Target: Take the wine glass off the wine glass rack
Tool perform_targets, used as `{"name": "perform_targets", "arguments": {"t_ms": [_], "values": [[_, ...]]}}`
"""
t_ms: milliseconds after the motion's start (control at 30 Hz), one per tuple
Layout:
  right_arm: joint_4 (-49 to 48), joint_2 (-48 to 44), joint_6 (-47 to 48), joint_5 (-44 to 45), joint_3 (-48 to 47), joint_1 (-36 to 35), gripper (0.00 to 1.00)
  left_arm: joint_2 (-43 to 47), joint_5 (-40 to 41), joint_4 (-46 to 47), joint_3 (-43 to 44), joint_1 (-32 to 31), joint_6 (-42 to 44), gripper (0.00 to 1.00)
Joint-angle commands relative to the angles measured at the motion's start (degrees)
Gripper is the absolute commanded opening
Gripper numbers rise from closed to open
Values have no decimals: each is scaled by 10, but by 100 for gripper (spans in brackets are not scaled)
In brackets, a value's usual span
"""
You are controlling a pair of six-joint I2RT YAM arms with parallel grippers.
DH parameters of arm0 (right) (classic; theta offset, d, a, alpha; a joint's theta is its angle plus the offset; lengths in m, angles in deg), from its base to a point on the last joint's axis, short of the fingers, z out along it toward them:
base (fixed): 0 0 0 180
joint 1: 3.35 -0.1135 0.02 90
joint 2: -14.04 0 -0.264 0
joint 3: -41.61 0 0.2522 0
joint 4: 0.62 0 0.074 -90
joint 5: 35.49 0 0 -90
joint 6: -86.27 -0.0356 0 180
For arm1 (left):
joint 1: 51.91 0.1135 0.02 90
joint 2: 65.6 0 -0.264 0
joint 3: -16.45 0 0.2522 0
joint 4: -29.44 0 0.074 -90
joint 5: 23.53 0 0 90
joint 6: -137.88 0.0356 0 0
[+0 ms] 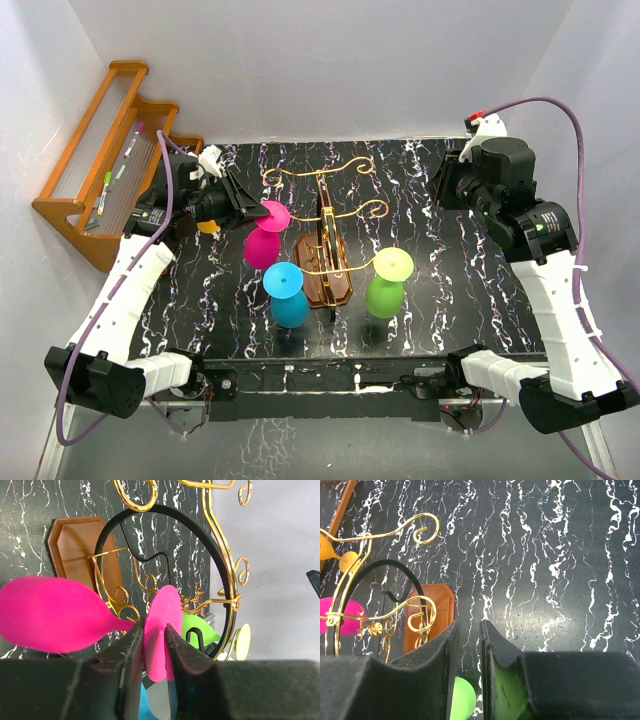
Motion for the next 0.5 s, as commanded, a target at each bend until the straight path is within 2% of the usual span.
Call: {"name": "perform_targets", "arguments": {"t_ms": [0, 100, 200, 467], "values": [[-38, -16, -7, -7, 2, -1, 26, 28, -3, -12, 21, 2, 17, 25], [-39, -18, -8, -7, 4, -1, 26, 29, -1, -17, 18, 2, 21, 27], [-39, -20, -10, -8, 7, -1, 26, 32, 0, -20, 16, 1, 23, 23], [-39, -22, -12, -9, 8, -1, 26, 38, 0, -9, 7, 2, 18, 0]]}}
